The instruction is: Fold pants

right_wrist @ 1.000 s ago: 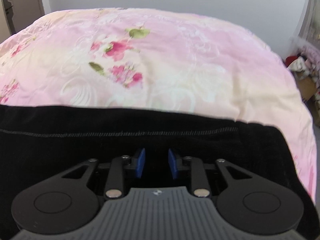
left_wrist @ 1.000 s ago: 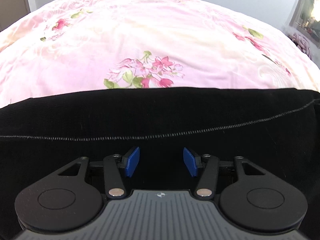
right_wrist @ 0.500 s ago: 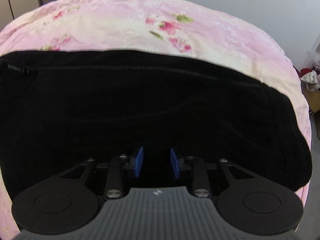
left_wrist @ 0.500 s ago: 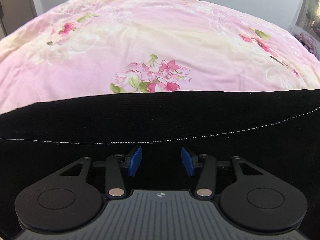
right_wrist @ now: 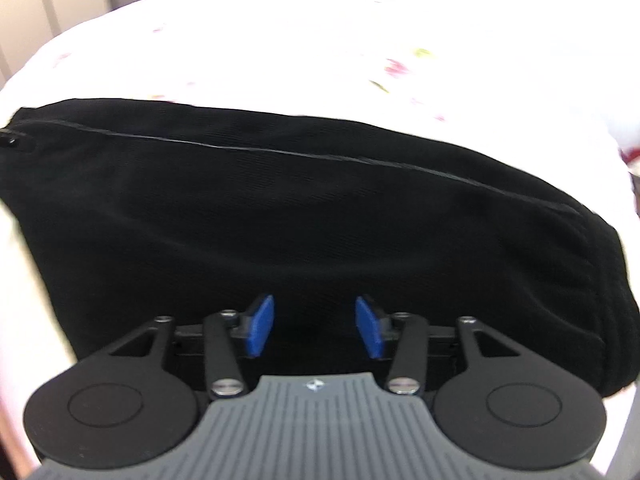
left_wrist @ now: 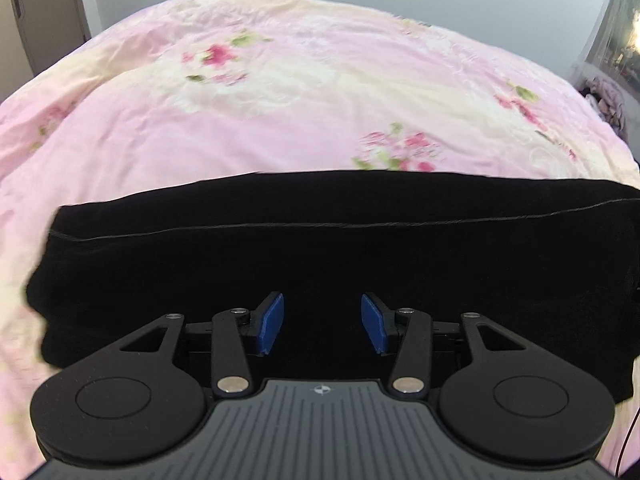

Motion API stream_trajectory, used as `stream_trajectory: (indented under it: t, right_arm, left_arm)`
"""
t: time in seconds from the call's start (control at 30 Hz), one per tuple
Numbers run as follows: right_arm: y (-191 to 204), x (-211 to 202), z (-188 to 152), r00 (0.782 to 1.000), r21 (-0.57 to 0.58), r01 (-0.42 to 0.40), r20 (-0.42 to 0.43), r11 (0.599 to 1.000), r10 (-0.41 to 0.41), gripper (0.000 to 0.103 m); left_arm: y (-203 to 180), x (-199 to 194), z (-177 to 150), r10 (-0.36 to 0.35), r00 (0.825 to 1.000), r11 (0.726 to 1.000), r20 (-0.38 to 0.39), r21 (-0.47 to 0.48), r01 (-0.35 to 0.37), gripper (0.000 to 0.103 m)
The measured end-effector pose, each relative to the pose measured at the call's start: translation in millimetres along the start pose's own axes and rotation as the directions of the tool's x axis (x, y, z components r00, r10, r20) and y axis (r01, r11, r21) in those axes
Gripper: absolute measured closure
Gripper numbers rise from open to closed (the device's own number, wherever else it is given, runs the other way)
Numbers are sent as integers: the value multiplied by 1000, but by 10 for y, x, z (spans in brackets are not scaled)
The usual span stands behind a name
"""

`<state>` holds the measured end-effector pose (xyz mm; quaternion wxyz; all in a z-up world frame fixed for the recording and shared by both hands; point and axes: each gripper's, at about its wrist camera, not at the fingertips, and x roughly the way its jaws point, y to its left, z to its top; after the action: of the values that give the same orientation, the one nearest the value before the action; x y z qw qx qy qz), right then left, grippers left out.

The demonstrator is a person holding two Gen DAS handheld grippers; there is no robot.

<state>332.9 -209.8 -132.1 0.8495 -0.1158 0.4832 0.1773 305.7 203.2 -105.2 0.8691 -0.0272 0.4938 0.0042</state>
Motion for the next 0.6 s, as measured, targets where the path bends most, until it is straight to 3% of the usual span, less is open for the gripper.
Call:
stream_trajectory:
  t: [0.07, 0.23, 0.37, 0.6]
  right_arm:
    - [245, -3, 110, 1000, -51, -17, -6, 999, 17, 41]
    - [858, 60, 379, 998, -184, -52, 18, 981, 57, 41]
    - [1303, 112, 566, 994, -287, -76, 56, 955, 96, 41]
    - [2003, 400, 903, 997, -426, -63, 12, 902, 76, 41]
  left_arm:
    - [273, -144, -41, 28, 999, 1000, -22, -9, -28, 49]
    - [911, -346, -155, 73, 997, 990, -37, -121, -77, 49]
    - [1427, -368, -213, 61, 997, 964, -45, -257, -71, 49]
    - [2073, -155, -355, 43, 998, 908, -39, -415, -55, 41]
